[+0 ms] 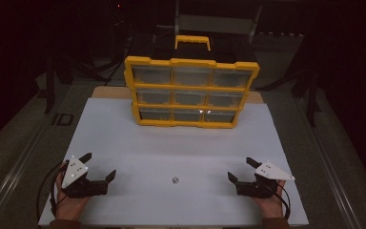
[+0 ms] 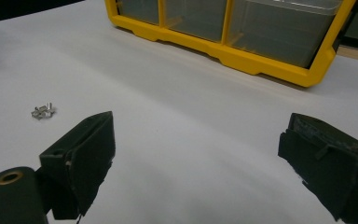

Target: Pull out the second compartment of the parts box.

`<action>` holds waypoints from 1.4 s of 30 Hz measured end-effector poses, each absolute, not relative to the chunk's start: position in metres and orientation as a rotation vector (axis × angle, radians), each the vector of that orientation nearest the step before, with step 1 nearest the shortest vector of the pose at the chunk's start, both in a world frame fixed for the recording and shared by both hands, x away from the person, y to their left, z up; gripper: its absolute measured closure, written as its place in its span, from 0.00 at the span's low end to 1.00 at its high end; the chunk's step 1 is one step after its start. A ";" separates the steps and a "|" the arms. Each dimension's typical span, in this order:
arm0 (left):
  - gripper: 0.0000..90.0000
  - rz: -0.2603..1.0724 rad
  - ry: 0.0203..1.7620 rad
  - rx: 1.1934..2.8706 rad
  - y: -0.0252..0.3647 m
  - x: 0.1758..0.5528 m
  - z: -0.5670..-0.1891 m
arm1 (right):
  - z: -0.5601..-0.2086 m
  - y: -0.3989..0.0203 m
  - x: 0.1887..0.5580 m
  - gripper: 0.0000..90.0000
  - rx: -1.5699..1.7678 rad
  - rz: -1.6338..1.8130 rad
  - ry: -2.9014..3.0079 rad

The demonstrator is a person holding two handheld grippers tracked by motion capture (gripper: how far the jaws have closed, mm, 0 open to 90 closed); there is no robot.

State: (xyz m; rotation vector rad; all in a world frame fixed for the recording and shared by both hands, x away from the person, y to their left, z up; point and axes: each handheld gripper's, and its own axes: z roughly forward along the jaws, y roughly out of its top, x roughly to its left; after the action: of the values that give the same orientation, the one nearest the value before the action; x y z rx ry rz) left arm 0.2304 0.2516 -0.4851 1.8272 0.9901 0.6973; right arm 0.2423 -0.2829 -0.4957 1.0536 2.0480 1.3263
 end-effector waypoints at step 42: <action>0.00 0.730 1.000 1.811 0.250 0.230 -0.486 | -0.459 -0.228 0.270 0.10 0.927 1.320 2.119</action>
State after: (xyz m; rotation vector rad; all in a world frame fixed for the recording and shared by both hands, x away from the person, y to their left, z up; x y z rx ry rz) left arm 0.2303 0.2497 -0.4865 1.8111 0.9999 0.7297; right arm 0.2702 -0.2280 -0.4586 0.9269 2.1187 1.3204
